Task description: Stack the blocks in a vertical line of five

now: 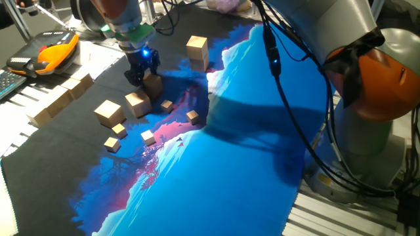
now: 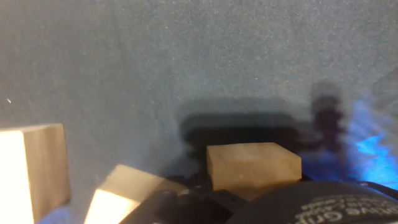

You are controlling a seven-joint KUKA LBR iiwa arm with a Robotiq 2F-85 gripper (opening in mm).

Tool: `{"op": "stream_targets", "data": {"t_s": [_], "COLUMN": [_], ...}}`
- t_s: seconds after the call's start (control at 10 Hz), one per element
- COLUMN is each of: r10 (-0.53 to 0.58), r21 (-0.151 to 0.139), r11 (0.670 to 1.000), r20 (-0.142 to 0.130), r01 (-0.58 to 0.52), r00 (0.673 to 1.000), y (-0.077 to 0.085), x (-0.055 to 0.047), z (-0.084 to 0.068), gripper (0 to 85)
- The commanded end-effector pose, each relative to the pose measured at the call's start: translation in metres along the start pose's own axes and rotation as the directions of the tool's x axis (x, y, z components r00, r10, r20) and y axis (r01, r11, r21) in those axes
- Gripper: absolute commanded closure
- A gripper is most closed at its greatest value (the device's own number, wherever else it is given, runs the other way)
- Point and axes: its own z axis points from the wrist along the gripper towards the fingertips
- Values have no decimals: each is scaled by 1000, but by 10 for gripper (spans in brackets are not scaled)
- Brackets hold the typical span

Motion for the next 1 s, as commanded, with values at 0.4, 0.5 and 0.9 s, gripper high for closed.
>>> {"op": "stream_targets", "data": {"t_s": [0.4, 0.5, 0.9], "r10": [-66, -71, -91], "r21": [-76, -77, -115], "r11": [995, 995, 990], "r20": [-44, -45, -33], "r01": [62, 67, 87], "r00": [997, 996, 995], "y": [-50, -61, -97], "x": [22, 24, 37], "z": [-87, -101, -126], "gripper": [850, 850, 850]}}
